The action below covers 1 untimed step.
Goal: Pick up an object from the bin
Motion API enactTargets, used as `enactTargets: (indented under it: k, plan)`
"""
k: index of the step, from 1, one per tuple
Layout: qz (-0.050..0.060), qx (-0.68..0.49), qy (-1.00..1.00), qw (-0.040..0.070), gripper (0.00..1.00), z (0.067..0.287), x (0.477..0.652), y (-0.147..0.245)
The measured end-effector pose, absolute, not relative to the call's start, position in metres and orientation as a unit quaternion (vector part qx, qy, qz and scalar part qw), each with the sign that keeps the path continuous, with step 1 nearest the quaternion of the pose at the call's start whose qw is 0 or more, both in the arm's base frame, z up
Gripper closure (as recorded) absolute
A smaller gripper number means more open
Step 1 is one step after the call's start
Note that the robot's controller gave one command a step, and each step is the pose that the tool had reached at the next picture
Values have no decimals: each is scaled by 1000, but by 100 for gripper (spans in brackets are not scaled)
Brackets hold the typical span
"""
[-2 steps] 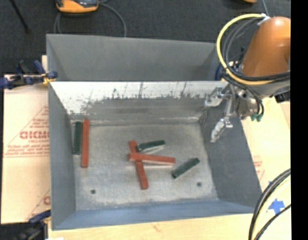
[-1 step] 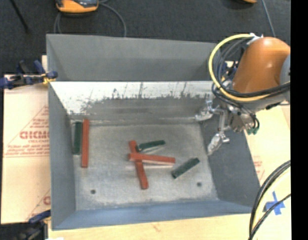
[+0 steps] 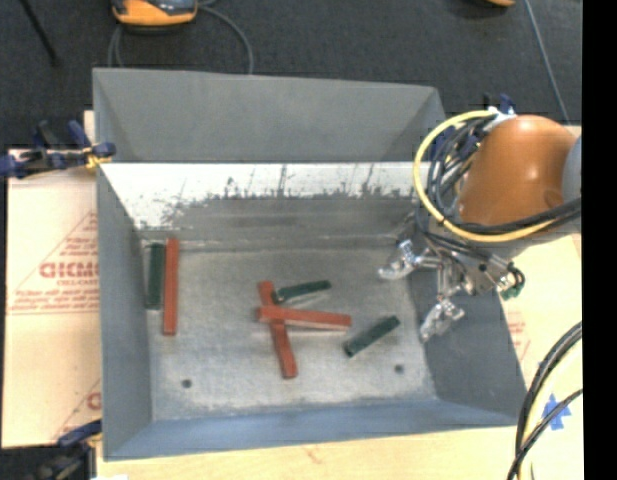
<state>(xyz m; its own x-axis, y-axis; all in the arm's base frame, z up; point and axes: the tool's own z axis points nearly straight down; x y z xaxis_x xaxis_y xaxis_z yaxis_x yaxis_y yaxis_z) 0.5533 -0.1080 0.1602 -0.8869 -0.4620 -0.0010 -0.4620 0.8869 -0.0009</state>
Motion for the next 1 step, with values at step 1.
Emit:
enactTargets:
  k: [1]
  plan:
    - [-1, -315, 949, 1, 0, 151, 556, -109]
